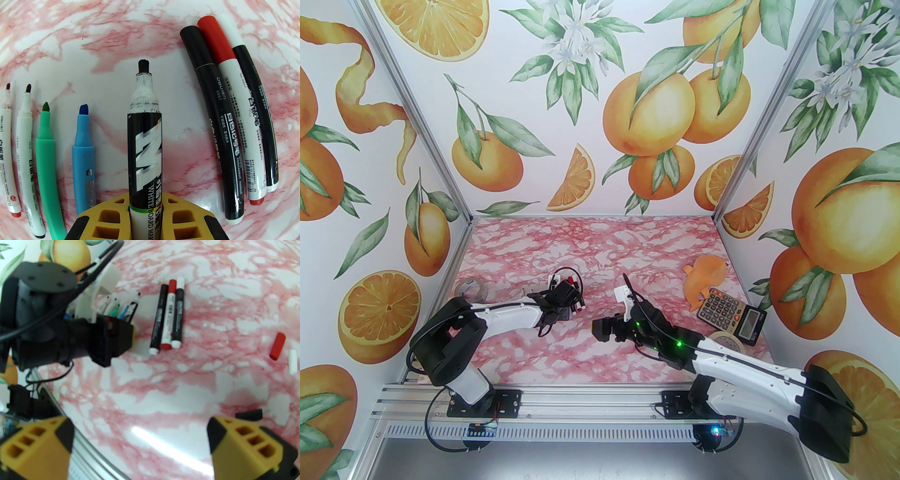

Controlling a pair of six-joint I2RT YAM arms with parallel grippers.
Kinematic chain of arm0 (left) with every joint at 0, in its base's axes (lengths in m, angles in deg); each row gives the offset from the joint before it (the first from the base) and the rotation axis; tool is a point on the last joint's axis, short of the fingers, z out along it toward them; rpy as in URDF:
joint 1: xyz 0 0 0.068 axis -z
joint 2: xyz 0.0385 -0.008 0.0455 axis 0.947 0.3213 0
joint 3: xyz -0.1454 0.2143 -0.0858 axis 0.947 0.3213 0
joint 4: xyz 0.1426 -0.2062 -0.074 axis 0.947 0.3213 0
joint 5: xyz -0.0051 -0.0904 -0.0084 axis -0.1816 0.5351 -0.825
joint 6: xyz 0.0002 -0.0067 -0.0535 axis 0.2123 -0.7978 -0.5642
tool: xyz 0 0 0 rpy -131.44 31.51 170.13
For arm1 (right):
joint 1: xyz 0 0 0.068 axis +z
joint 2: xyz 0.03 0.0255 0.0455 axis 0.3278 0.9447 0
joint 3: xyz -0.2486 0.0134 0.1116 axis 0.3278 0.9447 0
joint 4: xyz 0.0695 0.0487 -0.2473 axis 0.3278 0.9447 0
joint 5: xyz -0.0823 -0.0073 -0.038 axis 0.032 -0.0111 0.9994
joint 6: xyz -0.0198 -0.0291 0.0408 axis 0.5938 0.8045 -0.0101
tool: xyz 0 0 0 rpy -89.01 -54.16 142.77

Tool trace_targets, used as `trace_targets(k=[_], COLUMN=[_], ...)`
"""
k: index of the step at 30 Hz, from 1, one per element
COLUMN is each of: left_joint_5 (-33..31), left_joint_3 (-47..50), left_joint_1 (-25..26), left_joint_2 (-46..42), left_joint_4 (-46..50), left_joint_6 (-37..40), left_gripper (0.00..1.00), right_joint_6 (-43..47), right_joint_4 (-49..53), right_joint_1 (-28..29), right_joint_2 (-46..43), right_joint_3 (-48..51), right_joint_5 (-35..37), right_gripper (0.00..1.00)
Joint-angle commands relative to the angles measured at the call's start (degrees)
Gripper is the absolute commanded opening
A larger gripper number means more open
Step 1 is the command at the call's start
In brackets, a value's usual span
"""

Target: Open the pen caps

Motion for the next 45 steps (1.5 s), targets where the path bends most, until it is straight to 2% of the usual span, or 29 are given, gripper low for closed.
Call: trace_targets(k=[1,9,33,45], left_joint_5=[-0.7,-0.5,-1.0,-1.5], left_joint_3=[-1.5,-1.4,-1.1,-1.0], left_joint_1=[-0.2,-0.3,-0.3,0.0], left_joint_2=[0.7,1.5,2.4,1.0], left_joint_4=[1.9,3.2,4.9,5.9], left_joint_6=[0.7,0.8,0.6,0.5], left_gripper=[0.01,0.03,0.21,0.25], right_joint_6=[-0.6,-0.7,-3.4,-3.6], right_joint_4=[-1.5,-1.3,3.8,4.5], right_joint_1=[0.5,0.6,0.5,0.6], right_joint_2=[0.7,1.3,-1.5,-1.2], right_joint_3=[-0.7,-0.9,-0.5,-0.8], right_joint_5=[1.8,2.0,6.9,7.3], right_gripper=[1.0,1.0,0.99,0.99])
